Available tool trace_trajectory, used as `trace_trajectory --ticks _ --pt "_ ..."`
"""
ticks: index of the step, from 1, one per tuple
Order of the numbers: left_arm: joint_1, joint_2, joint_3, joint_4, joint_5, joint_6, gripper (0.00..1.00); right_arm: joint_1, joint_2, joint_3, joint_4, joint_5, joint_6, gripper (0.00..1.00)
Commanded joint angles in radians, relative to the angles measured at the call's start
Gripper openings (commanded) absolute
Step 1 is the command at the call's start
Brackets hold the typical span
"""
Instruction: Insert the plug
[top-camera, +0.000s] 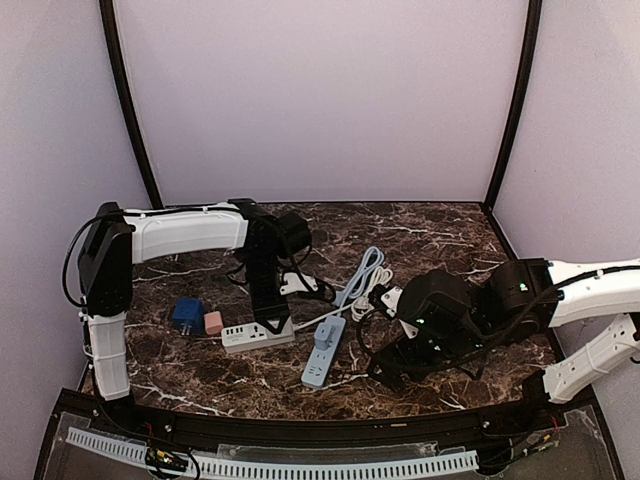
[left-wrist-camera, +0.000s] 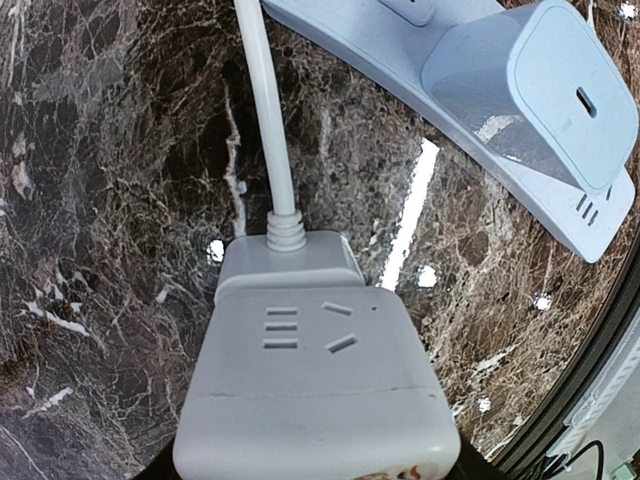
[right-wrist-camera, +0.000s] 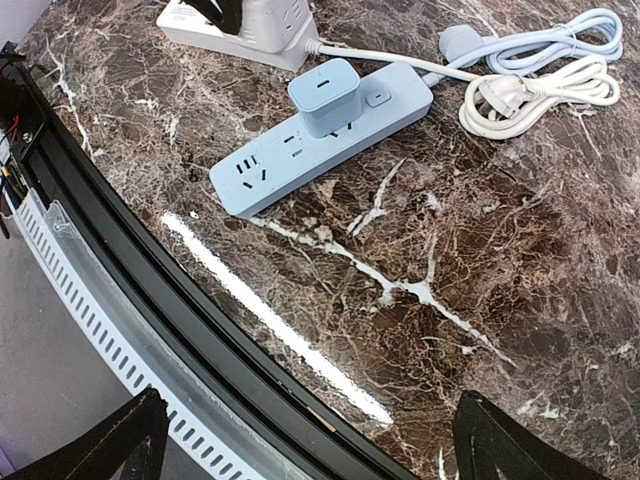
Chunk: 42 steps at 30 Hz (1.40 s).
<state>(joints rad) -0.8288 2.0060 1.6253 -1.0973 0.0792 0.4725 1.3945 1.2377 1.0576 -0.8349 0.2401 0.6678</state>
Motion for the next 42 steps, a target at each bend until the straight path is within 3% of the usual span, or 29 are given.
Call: trace_trajectory --ticks 1,8,17,23,33,42 --pt "0.015 0.097 -0.037 0.049 -0.012 0.001 0.01 0.013 -0.013 -0.011 -0.003 0.019 0.0 0.99" --pt "-0.008 0.109 -0.018 0.078 -0.024 -0.16 0.01 0.013 -0.005 -0.009 0.002 0.034 -0.004 0.99" --pt "-0.014 0.108 -0.056 0.089 -0.172 -0.042 0.01 0.014 0.013 -0.006 0.005 0.029 -0.01 0.99" --pt "-0.002 0.112 -0.081 0.111 -0.157 -0.024 0.01 0.013 -0.009 -0.022 0.002 0.024 0.003 0.99" --pt "-0.023 0.159 -0.091 0.122 -0.111 -0.161 0.01 0.013 0.009 -0.016 0.005 0.019 -0.01 0.99" --pt "-0.017 0.145 -0.084 0.117 -0.208 -0.226 0.01 0.014 0.027 -0.004 0.007 0.026 -0.027 0.99"
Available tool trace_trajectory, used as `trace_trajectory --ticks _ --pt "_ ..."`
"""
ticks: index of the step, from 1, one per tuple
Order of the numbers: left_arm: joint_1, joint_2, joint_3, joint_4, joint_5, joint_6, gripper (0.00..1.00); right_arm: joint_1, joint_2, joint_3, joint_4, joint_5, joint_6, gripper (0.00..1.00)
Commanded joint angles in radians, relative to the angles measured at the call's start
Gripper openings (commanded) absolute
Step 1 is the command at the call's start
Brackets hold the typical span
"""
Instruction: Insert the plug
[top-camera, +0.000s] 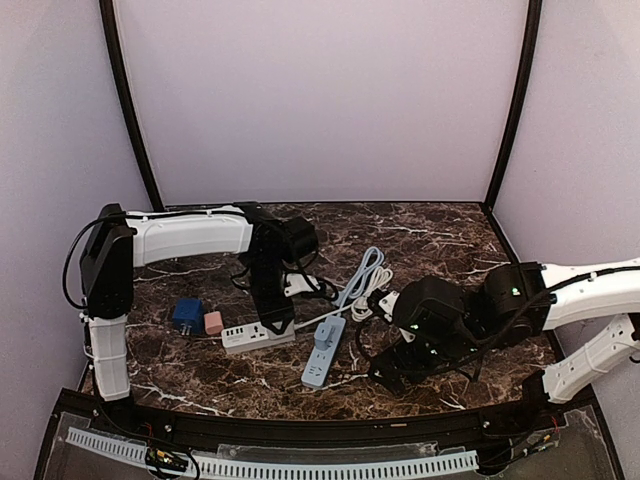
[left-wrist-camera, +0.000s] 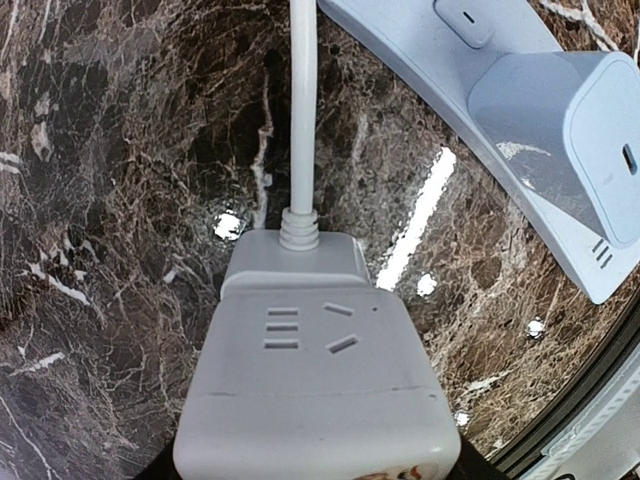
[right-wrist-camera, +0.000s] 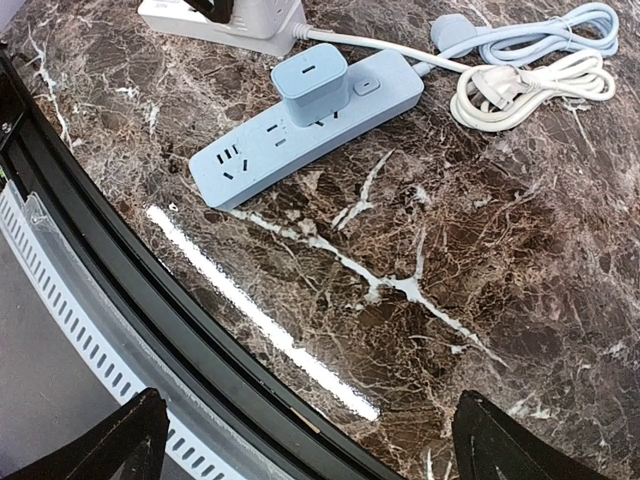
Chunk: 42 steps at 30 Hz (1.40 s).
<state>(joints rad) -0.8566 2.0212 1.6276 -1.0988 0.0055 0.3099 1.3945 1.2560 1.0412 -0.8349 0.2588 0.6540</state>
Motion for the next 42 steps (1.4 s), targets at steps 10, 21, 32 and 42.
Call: trace_trajectory --ticks 10,21,32,42 --pt "0.004 0.088 -0.132 0.119 -0.146 0.215 0.01 0.013 0.009 0.019 0.007 0.006 -0.015 0.99" --pt "0.033 0.109 -0.119 0.166 0.037 -0.023 0.01 0.013 -0.023 -0.008 0.005 0.005 0.027 0.99" --pt "0.031 0.115 -0.096 0.126 -0.06 0.04 0.07 0.013 -0.04 -0.012 -0.017 0.017 0.039 0.99" --pt "0.032 -0.029 -0.077 0.083 -0.072 0.056 0.99 0.014 -0.048 -0.005 -0.033 0.049 0.028 0.99"
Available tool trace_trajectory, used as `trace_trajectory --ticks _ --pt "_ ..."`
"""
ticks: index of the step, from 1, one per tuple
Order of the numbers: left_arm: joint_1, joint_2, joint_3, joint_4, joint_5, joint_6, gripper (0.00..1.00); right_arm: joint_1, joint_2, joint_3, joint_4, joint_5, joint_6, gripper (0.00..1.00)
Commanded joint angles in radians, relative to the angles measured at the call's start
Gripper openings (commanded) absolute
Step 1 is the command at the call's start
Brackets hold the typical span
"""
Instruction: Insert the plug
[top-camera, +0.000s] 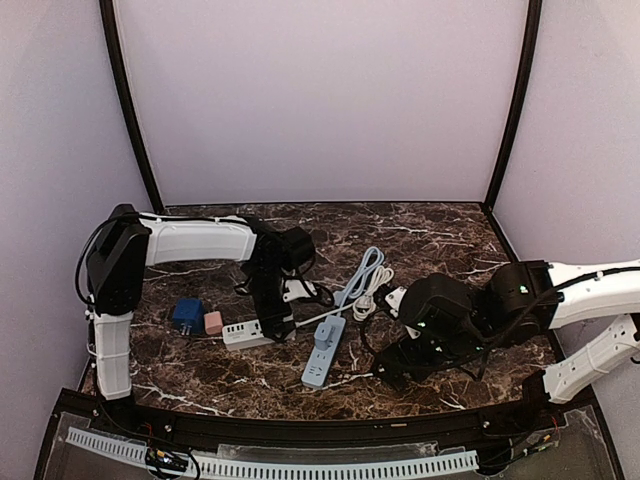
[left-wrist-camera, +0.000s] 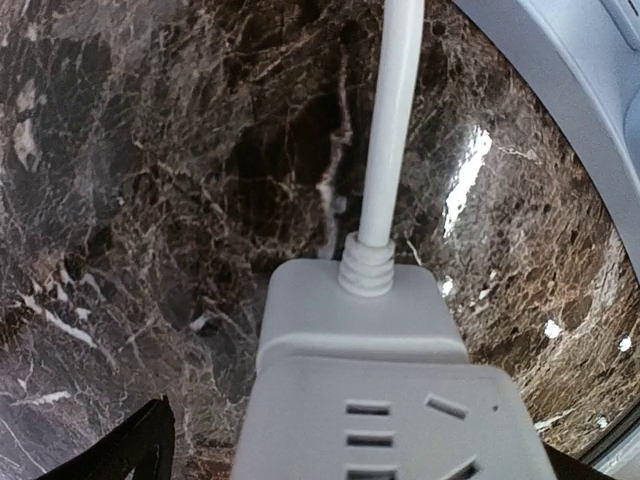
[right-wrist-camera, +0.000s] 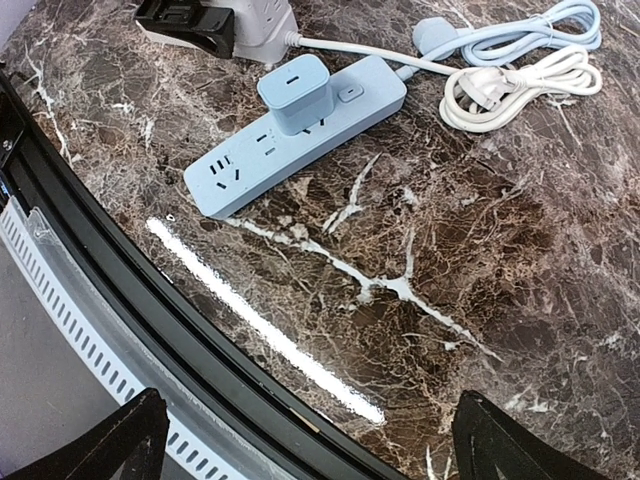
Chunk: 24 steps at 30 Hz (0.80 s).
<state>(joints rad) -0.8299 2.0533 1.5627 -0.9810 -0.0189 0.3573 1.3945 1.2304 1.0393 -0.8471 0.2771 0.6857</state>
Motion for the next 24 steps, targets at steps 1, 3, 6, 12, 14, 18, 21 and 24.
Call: trace_trajectory --ticks 1,3,6,12,14,18,21,24 --pt "0.006 -0.071 -0.007 -0.048 -0.05 0.011 0.99 0.013 -0.023 -0.004 -0.02 0.031 -0.005 0.99" --pt "0.006 -0.099 0.001 -0.066 -0.047 0.013 0.99 0.013 -0.02 -0.005 -0.02 0.034 -0.007 0.99" --pt "0.007 -0.151 0.009 -0.078 -0.036 0.006 0.99 0.013 -0.015 -0.003 -0.016 0.037 -0.009 0.99" --pt "0.008 -0.256 0.031 -0.098 -0.012 -0.02 0.99 0.013 -0.008 -0.008 -0.008 0.036 -0.008 0.99" --pt "0.008 -0.294 0.041 -0.103 -0.034 -0.023 0.99 0.013 -0.003 -0.007 -0.008 0.035 -0.008 0.99" --pt "0.015 -0.373 0.073 -0.117 -0.095 -0.013 0.99 0.014 0.006 0.001 -0.01 0.038 -0.008 0.99" --pt "0.025 -0.441 0.103 -0.123 -0.171 -0.01 0.99 0.013 0.018 0.015 -0.018 0.049 -0.011 0.99" --pt "0.043 -0.497 0.111 -0.089 -0.386 -0.075 0.99 0.012 0.032 0.037 -0.032 0.066 -0.02 0.99"
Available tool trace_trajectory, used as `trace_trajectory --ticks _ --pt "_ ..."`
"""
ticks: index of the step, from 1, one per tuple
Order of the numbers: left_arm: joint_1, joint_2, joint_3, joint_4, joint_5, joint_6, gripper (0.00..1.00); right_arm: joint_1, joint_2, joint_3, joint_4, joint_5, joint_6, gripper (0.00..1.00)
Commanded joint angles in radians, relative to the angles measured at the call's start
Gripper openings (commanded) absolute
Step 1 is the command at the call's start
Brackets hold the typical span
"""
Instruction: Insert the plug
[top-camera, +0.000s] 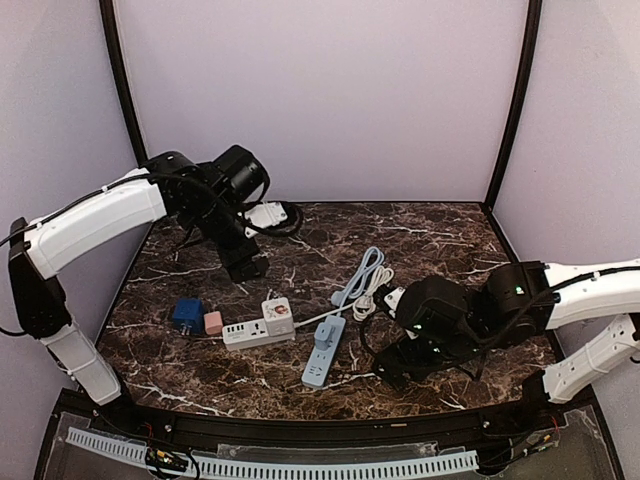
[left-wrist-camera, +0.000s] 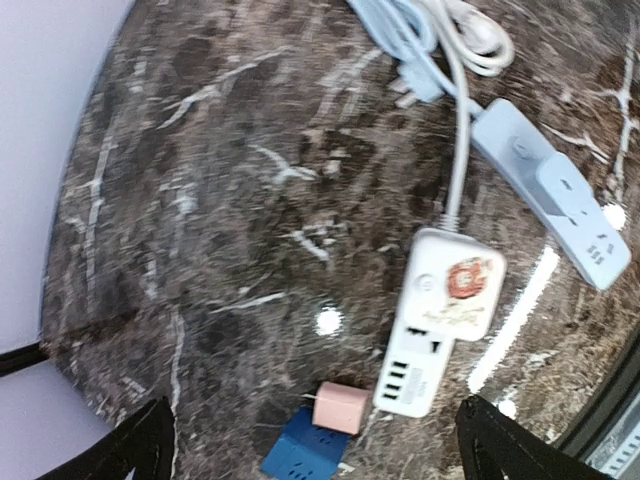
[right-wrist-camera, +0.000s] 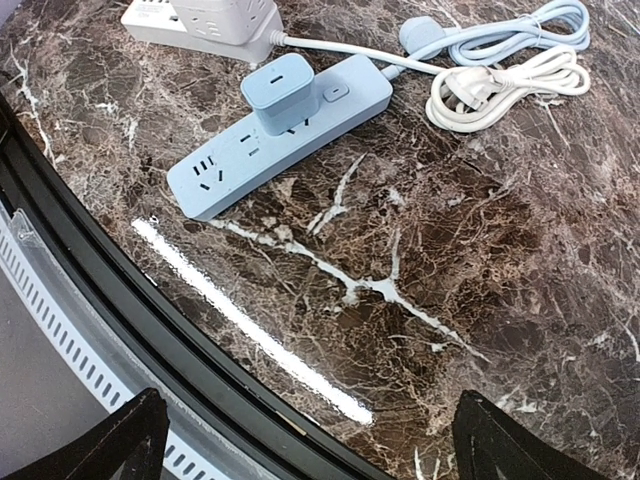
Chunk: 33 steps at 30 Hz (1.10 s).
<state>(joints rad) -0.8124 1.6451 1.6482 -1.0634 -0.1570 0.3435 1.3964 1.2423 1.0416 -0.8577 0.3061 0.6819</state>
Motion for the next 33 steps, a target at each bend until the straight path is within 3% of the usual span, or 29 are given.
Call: trace_trajectory --ticks 1,2,11,20,33 --pt "0.029 -0.114 0.024 0.001 -0.314 -0.12 0.99 0.011 0.024 0.047 -0.028 0.042 -0.017 0.99" --pt "0.037 -0.125 0.024 0.003 -0.416 -0.143 0.99 0.011 0.031 0.057 -0.037 0.053 -0.017 0.99" --pt "0.059 -0.282 -0.07 -0.016 -0.647 -0.323 0.99 0.011 0.079 0.101 -0.083 0.126 -0.026 0.99" --pt "0.074 -0.357 -0.129 -0.204 -0.605 -0.592 0.99 0.011 0.13 0.113 -0.058 0.12 -0.068 0.99" --pt "0.156 -0.426 -0.236 -0.392 -0.346 -0.882 0.99 0.008 0.189 0.149 -0.009 0.122 -0.147 0.99"
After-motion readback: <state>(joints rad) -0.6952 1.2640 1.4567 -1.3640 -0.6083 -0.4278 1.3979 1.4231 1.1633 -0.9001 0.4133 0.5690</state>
